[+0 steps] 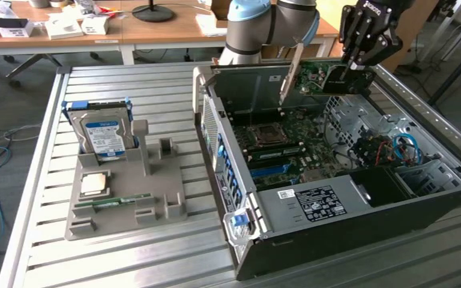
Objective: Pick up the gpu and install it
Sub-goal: 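Insert the gpu into the slot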
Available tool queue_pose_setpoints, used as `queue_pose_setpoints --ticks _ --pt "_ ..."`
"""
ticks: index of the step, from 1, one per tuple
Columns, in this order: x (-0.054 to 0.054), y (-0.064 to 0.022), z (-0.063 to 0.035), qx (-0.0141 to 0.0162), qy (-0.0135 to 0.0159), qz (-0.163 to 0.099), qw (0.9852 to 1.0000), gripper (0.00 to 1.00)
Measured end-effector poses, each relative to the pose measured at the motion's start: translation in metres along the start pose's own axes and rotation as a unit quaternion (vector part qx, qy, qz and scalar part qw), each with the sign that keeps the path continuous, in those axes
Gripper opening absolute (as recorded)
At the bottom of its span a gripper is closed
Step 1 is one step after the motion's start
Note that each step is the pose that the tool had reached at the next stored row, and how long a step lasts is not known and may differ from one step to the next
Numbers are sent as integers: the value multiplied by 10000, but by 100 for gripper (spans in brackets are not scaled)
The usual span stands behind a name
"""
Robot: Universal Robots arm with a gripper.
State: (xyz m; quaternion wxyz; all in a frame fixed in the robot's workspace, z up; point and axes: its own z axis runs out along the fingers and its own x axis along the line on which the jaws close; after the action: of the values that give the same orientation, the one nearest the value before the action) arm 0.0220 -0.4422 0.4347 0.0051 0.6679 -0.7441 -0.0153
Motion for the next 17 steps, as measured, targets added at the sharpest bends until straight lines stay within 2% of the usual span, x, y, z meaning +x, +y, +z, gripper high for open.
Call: queue_pose_setpoints --ticks 3,11,17 --pt "-3 0 0 -2 8 -184 9998 26" --pt "-4 1 1 -1 12 -229 9997 26" --pt "-4 0 13 -1 22 -580 9983 26"
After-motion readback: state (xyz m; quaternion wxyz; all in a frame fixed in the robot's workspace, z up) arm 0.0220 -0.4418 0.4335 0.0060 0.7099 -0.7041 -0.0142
